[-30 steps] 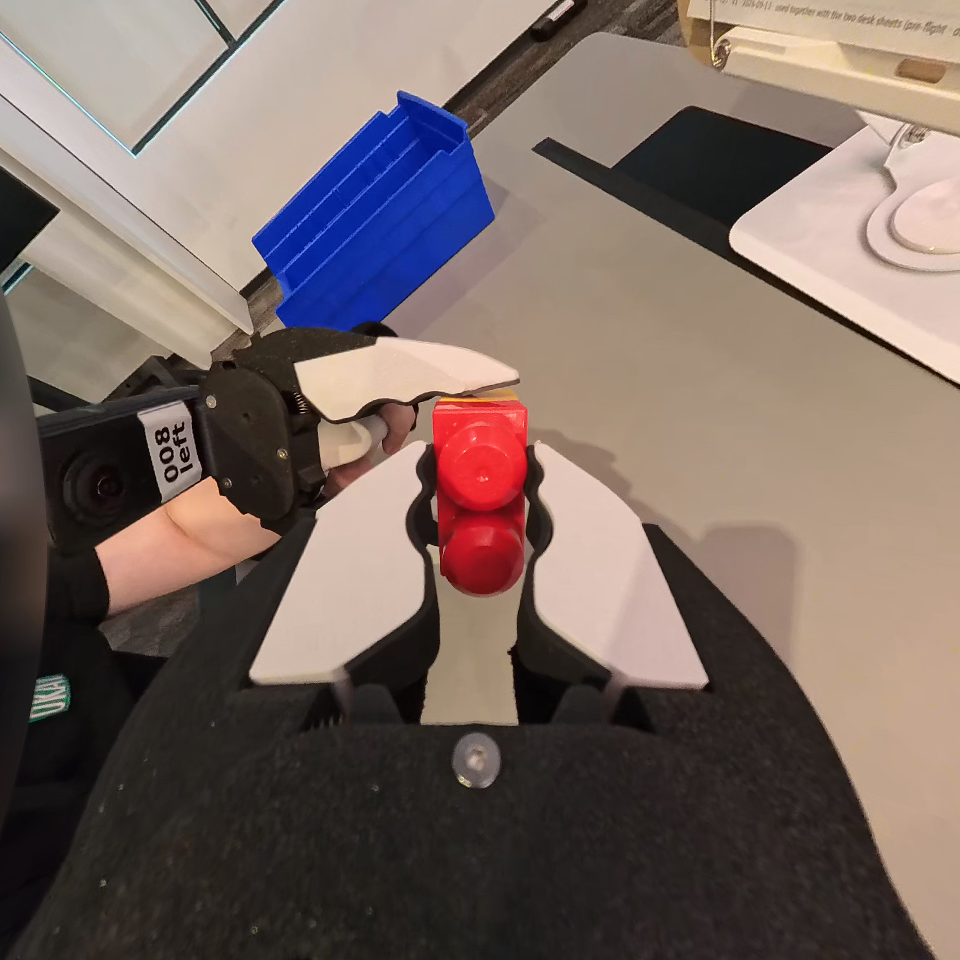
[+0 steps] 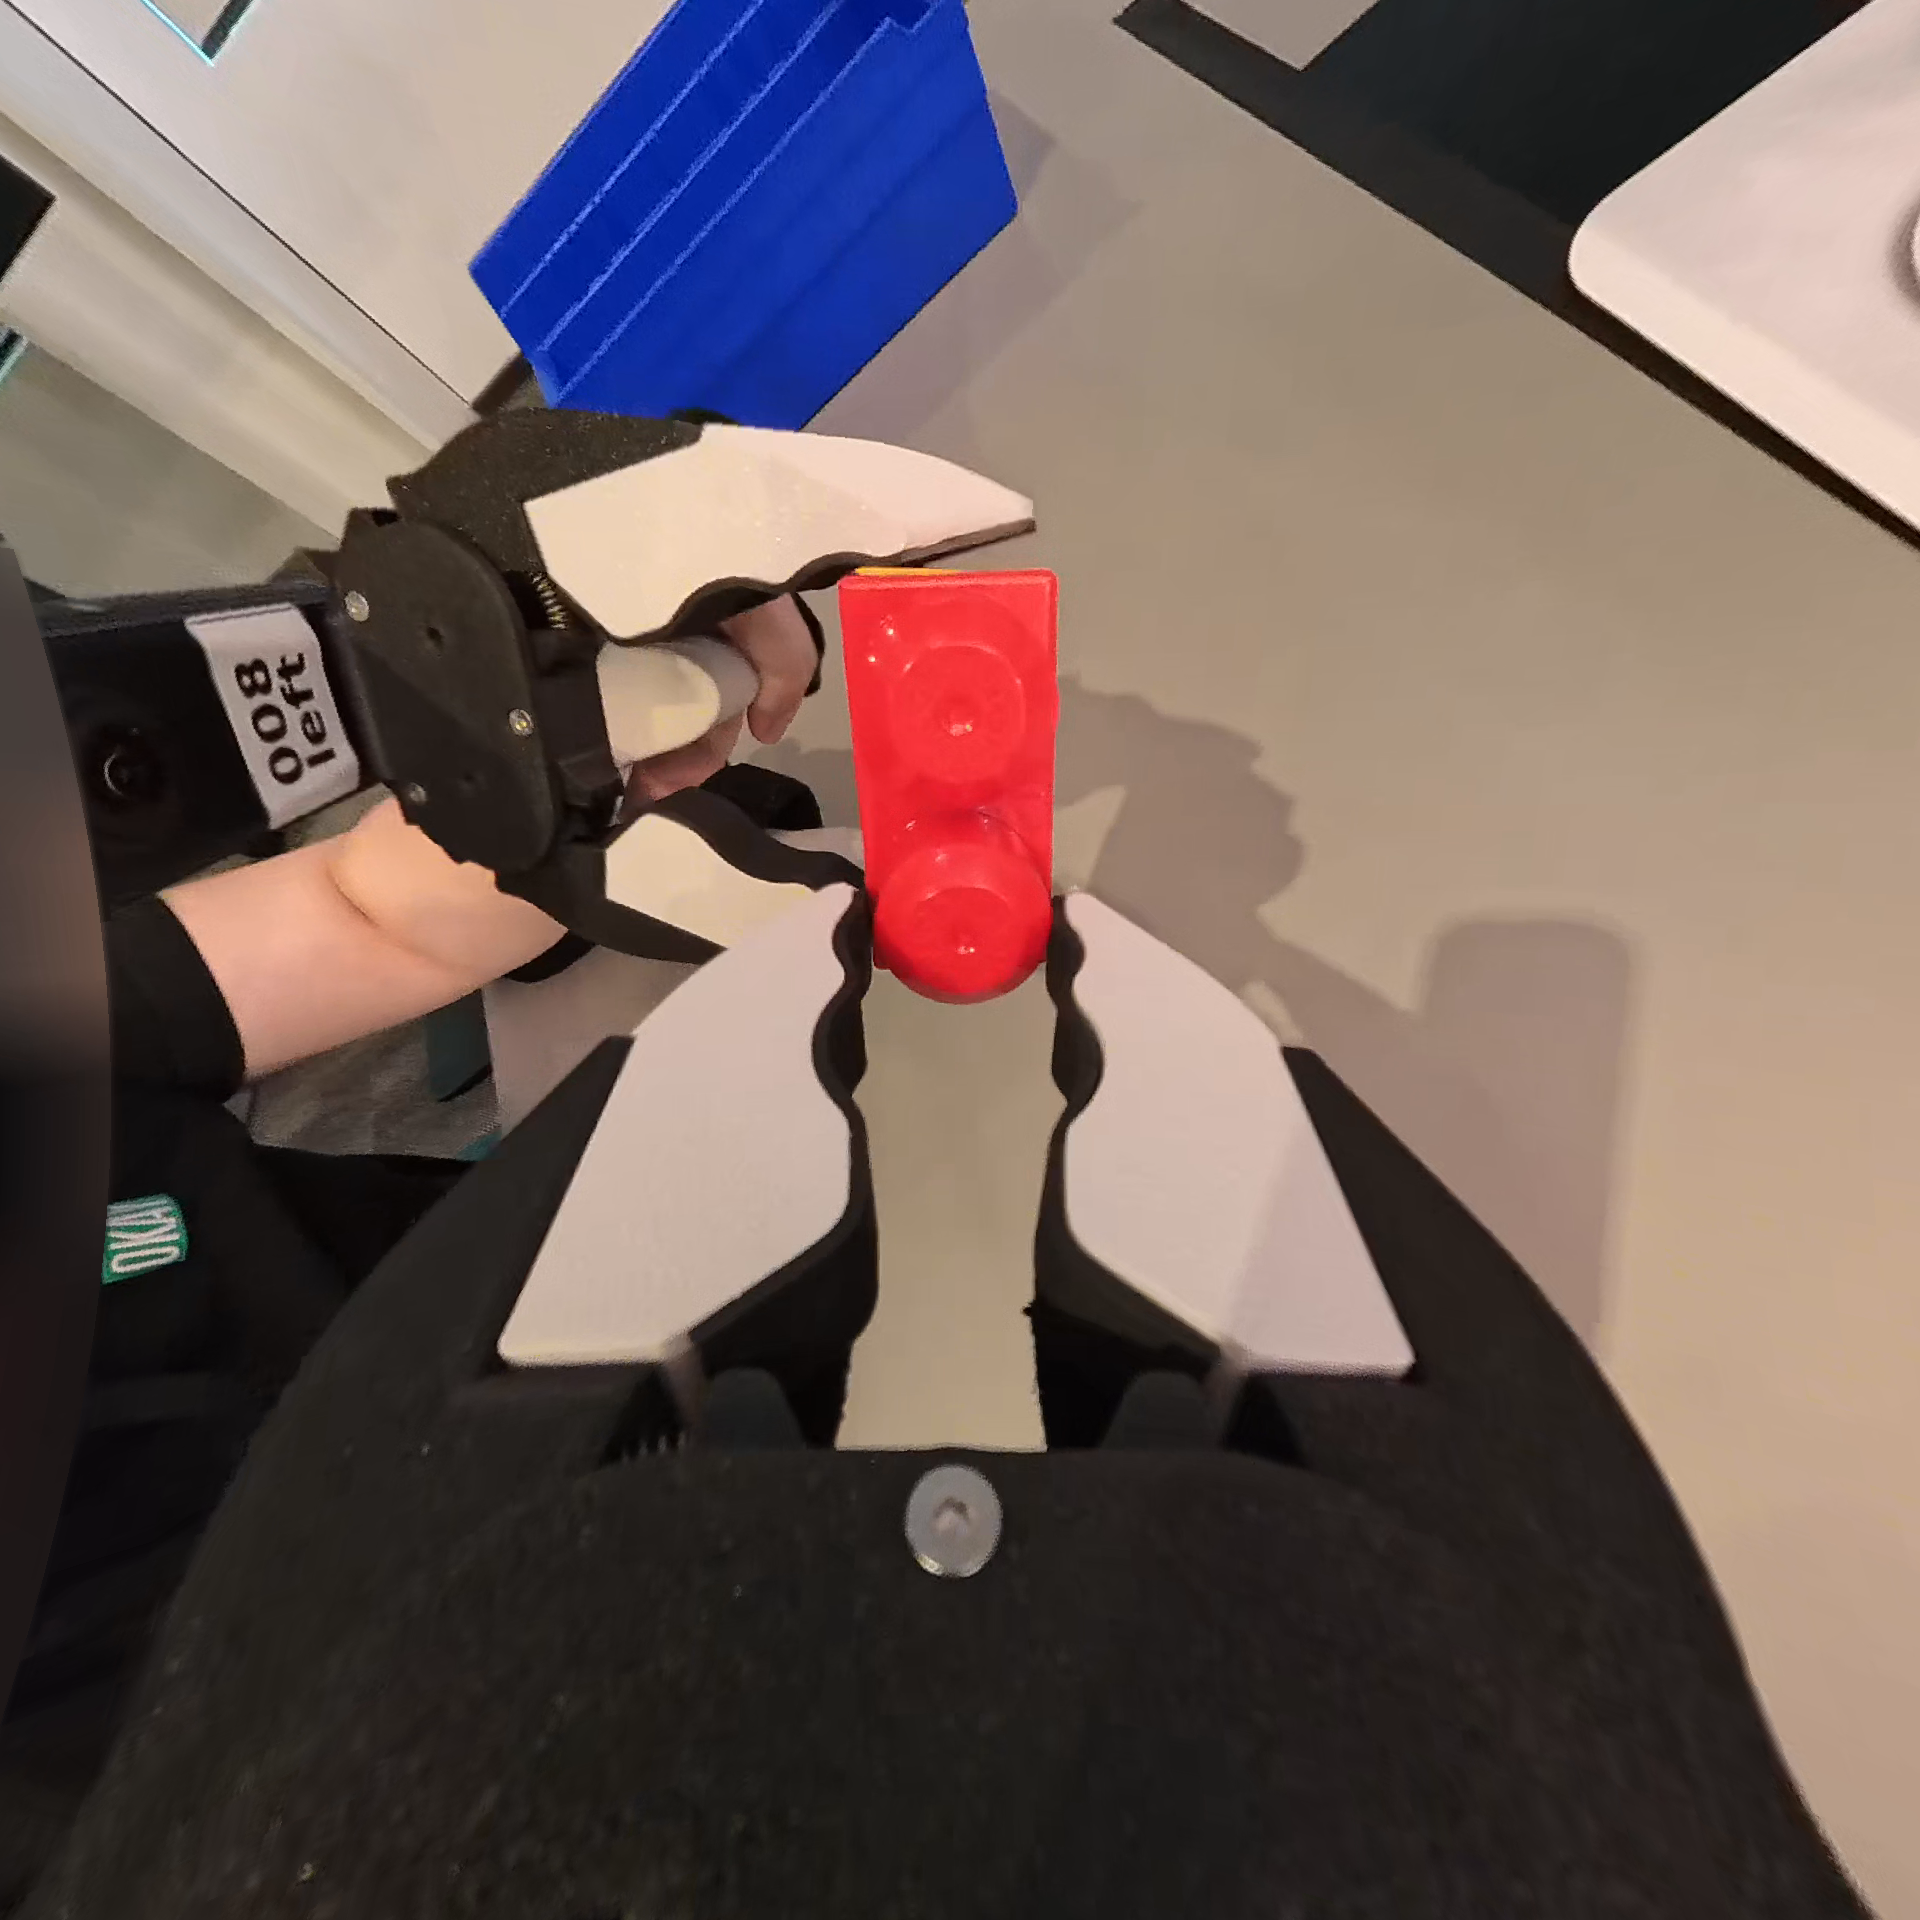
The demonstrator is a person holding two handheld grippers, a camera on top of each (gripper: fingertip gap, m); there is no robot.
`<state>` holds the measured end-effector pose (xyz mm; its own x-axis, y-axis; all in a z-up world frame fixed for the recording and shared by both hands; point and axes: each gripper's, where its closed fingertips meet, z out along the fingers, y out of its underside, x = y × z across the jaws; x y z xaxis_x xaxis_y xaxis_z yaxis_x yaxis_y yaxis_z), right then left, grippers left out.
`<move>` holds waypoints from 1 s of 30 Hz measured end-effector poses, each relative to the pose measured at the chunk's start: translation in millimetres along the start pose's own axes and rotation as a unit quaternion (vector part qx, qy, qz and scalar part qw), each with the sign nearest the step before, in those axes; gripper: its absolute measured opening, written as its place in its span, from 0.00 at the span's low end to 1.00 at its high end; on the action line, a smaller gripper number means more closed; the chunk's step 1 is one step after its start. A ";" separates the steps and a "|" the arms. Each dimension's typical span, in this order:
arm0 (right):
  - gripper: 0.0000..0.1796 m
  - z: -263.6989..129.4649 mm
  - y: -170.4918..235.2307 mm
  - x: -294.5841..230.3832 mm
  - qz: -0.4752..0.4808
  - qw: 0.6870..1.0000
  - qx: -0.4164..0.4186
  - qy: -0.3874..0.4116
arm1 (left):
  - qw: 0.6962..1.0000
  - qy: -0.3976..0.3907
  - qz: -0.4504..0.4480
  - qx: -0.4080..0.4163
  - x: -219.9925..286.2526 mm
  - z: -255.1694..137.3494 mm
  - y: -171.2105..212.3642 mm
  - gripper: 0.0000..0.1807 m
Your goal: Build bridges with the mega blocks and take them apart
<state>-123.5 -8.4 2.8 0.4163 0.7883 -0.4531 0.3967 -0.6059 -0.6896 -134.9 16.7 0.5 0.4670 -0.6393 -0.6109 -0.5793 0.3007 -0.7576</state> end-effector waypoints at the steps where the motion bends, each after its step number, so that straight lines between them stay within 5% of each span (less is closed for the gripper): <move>1: 0.18 0.6 1.4 0.1 -0.003 1.000 -0.006 0.007 | 1.000 -0.005 0.006 -0.001 0.5 -0.3 0.0 0.41; 11: 0.18 6.4 4.5 2.9 -0.006 1.000 -0.017 0.006 | 1.000 -0.007 0.004 0.000 2.2 0.6 4.6 0.41; 16: 0.24 5.4 0.4 4.3 0.000 1.000 0.009 -0.007 | 1.000 0.006 0.029 0.009 4.2 0.9 -0.7 0.41; 17: 0.32 4.4 -3.5 9.4 0.004 1.000 0.022 0.009 | 0.999 0.013 0.028 0.012 6.8 0.4 -3.3 0.41; 22: 0.30 1.7 -18.9 7.5 0.015 0.997 0.071 -0.009 | 0.999 0.029 0.029 0.007 11.6 0.8 -3.9 0.41; 24: 0.19 4.3 -16.6 1.5 0.018 0.997 0.060 -0.040 | 0.999 0.052 0.015 0.000 16.3 2.1 -1.5 0.41; 30: 0.18 8.7 -11.3 17.7 0.042 0.996 0.057 -0.050 | 0.998 0.067 0.003 -0.008 20.9 7.7 9.4 0.48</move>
<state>-127.7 13.4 -2.3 0.3572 0.7460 -0.5620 0.2656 -0.6580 -0.7046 -125.4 11.6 -21.2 0.3703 -0.7271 -0.5780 -0.5933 0.2937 -0.7495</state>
